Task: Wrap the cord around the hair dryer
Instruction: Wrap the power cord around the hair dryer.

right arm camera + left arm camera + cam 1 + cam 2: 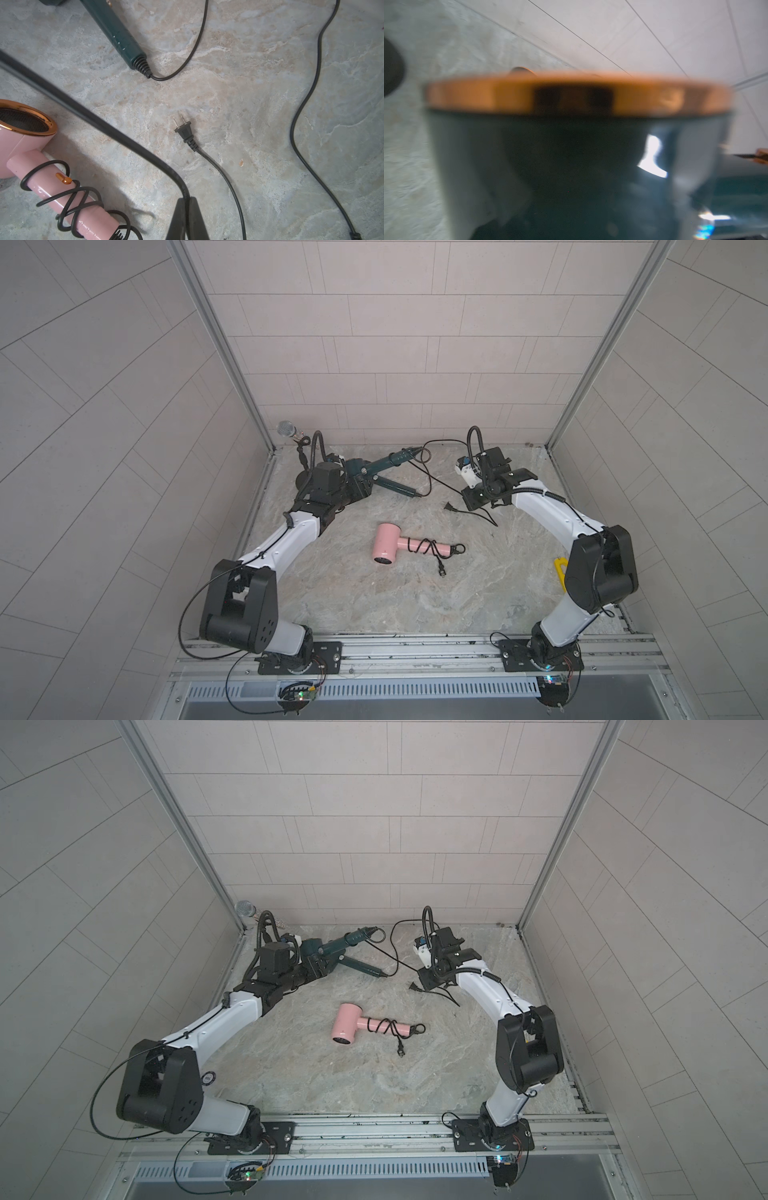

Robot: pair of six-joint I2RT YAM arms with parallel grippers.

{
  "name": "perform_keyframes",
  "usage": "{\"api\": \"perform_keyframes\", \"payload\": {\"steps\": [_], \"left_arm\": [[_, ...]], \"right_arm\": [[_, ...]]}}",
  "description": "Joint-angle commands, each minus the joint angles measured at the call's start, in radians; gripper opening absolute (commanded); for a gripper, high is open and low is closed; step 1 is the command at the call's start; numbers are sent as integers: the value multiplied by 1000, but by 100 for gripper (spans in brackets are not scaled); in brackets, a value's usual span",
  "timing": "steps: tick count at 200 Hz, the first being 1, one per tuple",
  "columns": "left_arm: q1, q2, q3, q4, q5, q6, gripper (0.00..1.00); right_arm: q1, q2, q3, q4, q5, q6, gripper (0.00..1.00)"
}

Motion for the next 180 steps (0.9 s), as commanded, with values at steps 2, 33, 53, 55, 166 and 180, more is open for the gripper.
{"api": "perform_keyframes", "payload": {"steps": [2,33,53,55,166,180], "left_arm": [[13,-46,11,17,-332,-8,0],[11,-27,28,-37,-522,52,0],[4,-7,49,-52,-591,96,0],[0,-5,51,-54,-599,102,0],[-254,110,158,-133,-707,603,0],[-291,107,161,-148,-688,681,0]], "right_arm": [[41,-67,-22,-67,85,17,0],[144,-132,-16,-108,96,16,0],[227,-164,-10,-133,110,6,0],[236,-169,-10,-134,113,6,0],[341,-171,276,-187,299,-167,0],[321,-153,309,-181,298,-181,0]]}}
